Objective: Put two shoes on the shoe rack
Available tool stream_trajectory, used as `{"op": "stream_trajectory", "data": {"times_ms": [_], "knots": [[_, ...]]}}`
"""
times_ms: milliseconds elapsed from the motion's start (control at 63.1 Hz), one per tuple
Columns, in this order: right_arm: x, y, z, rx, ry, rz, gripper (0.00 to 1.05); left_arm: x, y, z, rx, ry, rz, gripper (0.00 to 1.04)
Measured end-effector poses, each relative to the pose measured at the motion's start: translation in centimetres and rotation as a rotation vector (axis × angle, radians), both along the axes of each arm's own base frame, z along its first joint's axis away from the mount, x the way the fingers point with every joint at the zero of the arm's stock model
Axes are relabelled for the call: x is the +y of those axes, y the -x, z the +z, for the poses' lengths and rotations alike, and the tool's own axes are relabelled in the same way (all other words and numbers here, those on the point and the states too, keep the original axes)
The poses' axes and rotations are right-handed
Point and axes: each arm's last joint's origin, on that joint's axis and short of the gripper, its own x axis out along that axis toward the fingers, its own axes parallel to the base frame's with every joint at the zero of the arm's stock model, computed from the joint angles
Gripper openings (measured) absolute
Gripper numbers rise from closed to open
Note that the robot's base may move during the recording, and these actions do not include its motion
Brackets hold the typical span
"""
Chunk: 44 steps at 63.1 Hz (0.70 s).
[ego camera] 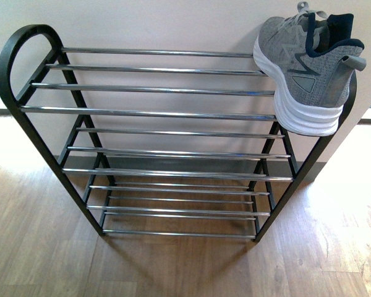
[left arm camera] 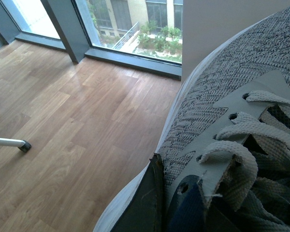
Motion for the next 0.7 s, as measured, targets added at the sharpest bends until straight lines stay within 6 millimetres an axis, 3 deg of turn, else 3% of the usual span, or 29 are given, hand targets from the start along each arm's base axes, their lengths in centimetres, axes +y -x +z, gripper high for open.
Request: {"op": "stream_trajectory", "data": {"times_ms": [697], "knots": [[0.0,1.8,0.1,-0.007,0.000,0.000,0.01,0.0,0.0,0.0,0.000,0.000,0.000,0.01]]}}
